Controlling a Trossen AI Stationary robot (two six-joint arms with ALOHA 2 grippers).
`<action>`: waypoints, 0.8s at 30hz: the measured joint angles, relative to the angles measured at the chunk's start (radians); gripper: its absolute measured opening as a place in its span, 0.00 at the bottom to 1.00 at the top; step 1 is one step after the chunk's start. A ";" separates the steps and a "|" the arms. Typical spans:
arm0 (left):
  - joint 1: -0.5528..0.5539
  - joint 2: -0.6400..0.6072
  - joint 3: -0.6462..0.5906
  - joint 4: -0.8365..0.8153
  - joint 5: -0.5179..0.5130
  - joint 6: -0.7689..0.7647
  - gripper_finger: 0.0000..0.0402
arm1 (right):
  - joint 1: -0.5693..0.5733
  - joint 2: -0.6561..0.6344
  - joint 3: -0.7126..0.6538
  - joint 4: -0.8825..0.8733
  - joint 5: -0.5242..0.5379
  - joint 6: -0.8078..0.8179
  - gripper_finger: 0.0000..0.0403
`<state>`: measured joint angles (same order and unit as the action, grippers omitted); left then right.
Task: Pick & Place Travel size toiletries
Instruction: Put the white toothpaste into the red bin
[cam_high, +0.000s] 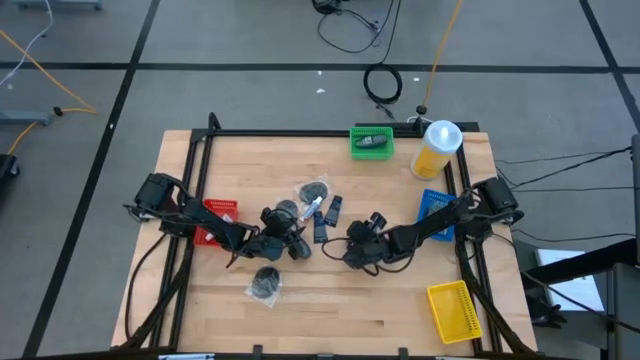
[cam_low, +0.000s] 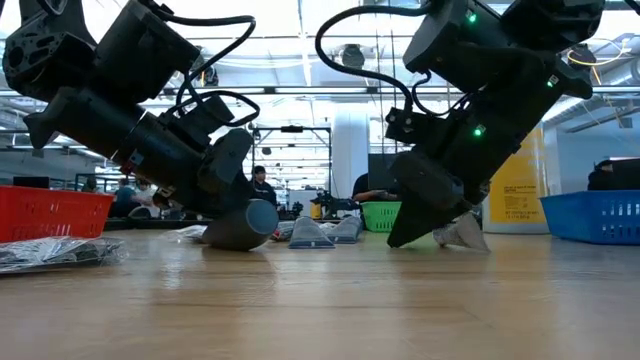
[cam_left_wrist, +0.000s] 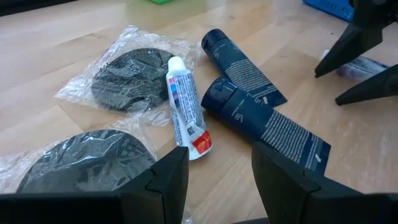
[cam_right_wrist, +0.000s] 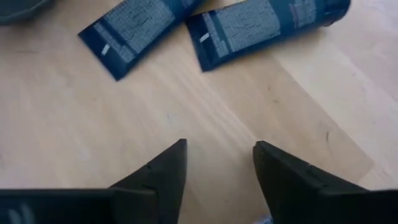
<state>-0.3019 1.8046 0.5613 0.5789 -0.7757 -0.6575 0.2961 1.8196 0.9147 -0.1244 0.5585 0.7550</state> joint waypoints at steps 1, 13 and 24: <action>0.000 0.000 0.000 0.000 0.000 0.000 0.43 | 0.000 -0.010 -0.001 -0.003 -0.017 -0.017 0.40; 0.000 0.000 0.000 0.001 0.000 -0.002 0.43 | -0.006 -0.229 -0.001 -0.059 -0.055 -0.125 0.20; 0.000 0.000 0.000 0.000 0.000 -0.002 0.43 | -0.006 -0.354 -0.109 -0.221 -0.275 0.241 0.55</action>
<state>-0.3019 1.8046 0.5613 0.5790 -0.7757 -0.6594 0.2896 1.4654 0.8054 -0.3456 0.2834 0.9964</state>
